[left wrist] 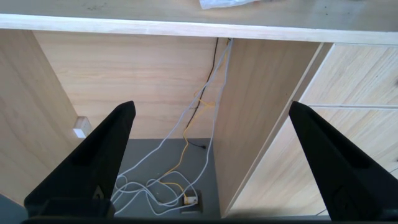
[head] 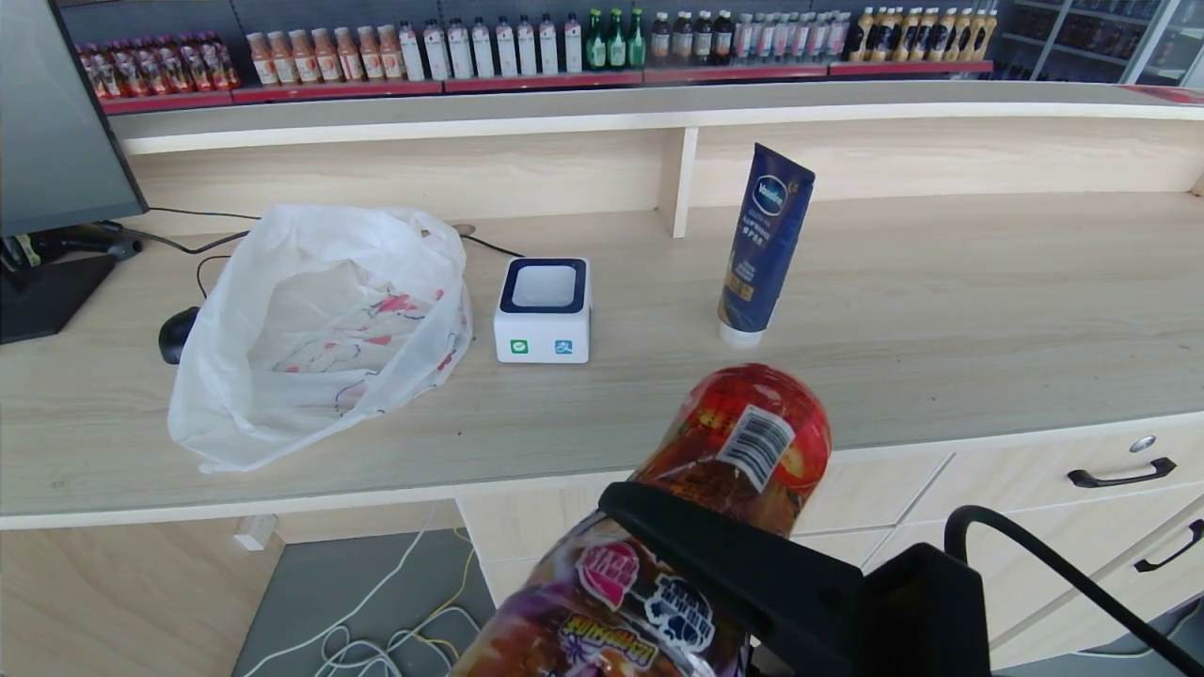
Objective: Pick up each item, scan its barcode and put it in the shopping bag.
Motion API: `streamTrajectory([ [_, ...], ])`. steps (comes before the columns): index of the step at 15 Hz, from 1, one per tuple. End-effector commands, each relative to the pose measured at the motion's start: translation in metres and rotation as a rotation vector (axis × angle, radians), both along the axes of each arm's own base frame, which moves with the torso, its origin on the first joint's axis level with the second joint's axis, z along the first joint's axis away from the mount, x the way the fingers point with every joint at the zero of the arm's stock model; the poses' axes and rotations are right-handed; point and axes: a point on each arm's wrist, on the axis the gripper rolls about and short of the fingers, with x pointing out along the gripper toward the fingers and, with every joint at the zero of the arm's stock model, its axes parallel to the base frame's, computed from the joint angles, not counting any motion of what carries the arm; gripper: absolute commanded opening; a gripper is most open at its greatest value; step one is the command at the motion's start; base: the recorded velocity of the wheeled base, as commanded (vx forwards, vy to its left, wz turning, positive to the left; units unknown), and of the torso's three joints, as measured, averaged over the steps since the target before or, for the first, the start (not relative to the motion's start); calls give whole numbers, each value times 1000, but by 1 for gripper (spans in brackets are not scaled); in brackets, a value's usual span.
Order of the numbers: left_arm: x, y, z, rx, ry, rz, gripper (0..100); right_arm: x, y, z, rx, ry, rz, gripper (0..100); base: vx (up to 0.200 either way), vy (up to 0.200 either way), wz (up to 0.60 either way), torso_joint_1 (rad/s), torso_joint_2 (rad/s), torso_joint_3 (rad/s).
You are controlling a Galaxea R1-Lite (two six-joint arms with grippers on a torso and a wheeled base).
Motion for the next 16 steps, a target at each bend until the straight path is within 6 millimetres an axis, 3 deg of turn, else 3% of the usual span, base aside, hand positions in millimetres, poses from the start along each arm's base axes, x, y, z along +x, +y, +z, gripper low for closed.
streamTrajectory([
  [1,0,0,0,0,0,0,100,-1,-1,2,-8,-36,-13,0,0,0,0,0,0,0],
  [16,0,0,0,0,0,1,100,-3,-3,5,-51,-138,-45,0,0,0,0,0,0,0],
])
